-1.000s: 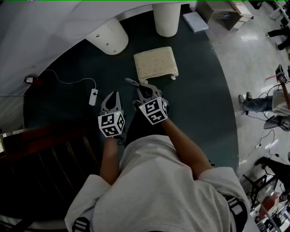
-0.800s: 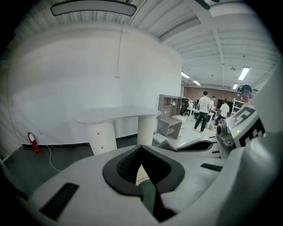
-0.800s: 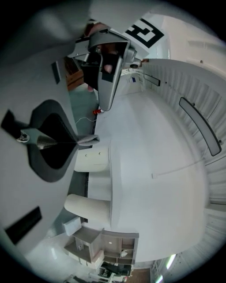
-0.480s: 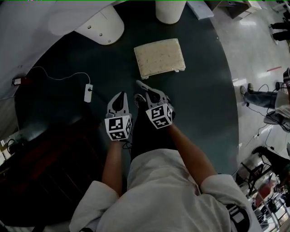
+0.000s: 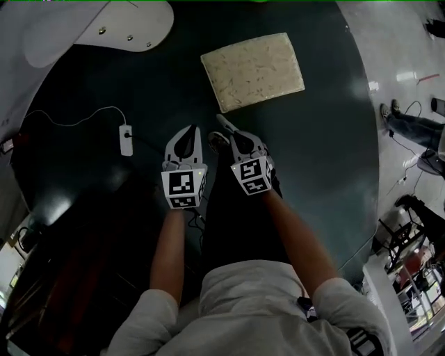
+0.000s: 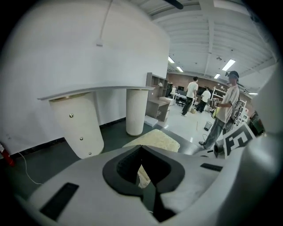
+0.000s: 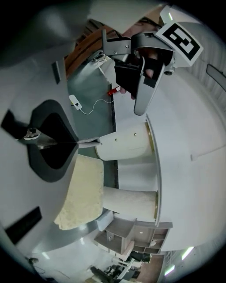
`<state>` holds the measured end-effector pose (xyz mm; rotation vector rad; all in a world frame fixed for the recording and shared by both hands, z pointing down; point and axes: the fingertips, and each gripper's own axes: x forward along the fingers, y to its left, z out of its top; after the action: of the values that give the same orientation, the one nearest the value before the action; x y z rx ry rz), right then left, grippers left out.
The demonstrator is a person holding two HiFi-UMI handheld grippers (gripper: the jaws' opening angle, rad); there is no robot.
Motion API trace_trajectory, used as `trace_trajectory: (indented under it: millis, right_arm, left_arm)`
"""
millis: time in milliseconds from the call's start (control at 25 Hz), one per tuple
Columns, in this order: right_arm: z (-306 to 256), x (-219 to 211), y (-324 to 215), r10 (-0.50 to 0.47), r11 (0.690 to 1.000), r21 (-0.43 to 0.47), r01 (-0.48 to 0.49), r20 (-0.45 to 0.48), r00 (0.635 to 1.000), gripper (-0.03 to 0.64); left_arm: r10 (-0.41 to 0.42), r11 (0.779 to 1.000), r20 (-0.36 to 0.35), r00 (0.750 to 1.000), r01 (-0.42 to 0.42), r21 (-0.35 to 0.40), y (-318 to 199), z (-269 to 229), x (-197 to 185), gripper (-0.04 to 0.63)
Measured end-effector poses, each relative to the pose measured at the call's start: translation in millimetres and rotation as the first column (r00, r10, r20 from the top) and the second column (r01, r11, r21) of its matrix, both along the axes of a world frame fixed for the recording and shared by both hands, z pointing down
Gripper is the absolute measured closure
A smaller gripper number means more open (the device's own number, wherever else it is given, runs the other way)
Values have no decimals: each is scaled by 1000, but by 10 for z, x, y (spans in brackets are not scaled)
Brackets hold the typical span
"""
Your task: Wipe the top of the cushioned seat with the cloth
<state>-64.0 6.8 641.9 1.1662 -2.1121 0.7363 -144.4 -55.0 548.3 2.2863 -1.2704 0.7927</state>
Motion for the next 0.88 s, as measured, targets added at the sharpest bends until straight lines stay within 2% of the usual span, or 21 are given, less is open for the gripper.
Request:
trace_trajectory:
  millis: [80, 240, 320, 440, 600, 880]
  right_arm:
    - [233, -82, -24, 7, 1000, -8, -7, -4, 1000, 600]
    - [652, -263, -41, -56, 998, 0, 56, -38, 998, 600]
    - [854, -271, -94, -36, 999, -11, 36, -38, 999, 600]
    - [1140, -150, -203, 100, 994, -48, -102, -33, 994, 600]
    - [1516, 177, -343, 324, 939, -118, -323, -12, 946, 600]
    - [1931, 359, -358, 455, 878, -162, -450, -10, 891, 600]
  left_arm:
    - [40, 999, 5, 999, -40, -20, -54, 246, -10, 581]
    - [131, 991, 25, 991, -130, -35, -119, 589, -24, 581]
    - [153, 988, 15, 988, -152, -39, -181, 713, -33, 581]
    - [194, 980, 19, 981, -193, -51, -247, 905, -39, 581]
    - [198, 978, 12, 980, -197, -64, -282, 1078, 71, 581]
    - [209, 973, -1, 978, -208, -103, -243, 1269, 302, 581]
